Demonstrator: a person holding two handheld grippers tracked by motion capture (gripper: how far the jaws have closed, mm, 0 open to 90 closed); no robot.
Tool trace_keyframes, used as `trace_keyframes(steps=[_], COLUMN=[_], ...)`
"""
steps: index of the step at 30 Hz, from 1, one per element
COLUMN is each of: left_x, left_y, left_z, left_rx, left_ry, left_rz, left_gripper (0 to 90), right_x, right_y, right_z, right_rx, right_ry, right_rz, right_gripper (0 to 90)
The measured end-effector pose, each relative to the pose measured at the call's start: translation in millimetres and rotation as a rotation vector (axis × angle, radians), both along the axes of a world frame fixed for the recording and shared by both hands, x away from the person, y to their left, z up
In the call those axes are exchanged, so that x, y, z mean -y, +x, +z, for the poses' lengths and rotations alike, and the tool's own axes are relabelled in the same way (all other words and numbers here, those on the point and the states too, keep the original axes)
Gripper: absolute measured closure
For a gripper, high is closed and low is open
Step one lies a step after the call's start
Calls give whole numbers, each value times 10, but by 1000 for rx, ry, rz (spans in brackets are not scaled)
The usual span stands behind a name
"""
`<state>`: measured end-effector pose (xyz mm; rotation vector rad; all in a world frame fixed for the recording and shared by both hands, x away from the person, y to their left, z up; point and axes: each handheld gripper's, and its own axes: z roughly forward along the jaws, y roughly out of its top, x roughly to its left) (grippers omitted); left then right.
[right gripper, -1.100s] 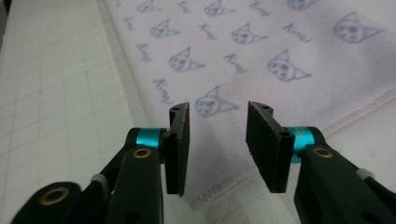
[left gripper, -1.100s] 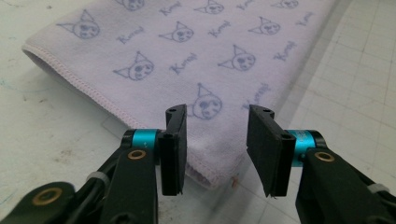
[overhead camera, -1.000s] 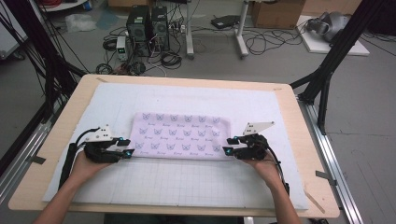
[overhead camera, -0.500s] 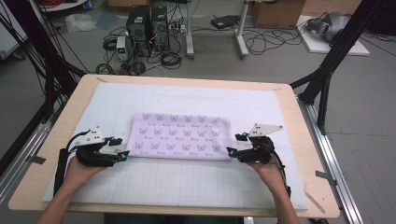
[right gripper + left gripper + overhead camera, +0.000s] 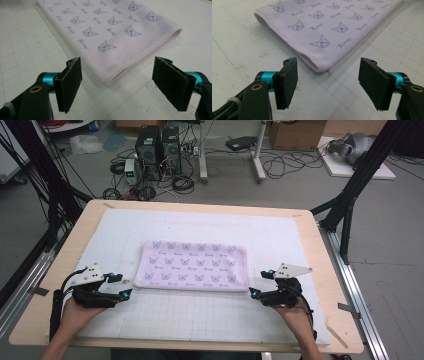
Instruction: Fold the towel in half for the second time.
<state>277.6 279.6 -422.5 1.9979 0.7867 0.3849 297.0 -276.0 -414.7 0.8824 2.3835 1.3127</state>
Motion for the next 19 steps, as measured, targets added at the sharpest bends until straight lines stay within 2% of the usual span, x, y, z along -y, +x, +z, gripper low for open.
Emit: trace_keyframes(steps=[5, 13, 19], left_x=[-4, -13, 1], left_y=[-87, -142, -149], left_z=[-14, -3, -1], left_rx=[-2, 9, 14], left_ry=[-3, -8, 1], left_rz=[11, 19, 11], left_gripper=[314, 312, 303], right_x=[61, 157, 185], right_y=[-104, -262, -290], right_z=[-7, -6, -18], right_rx=[1, 11, 13], right_ry=[8, 15, 20], right_rz=[-11, -43, -60], right_gripper=[213, 181, 130])
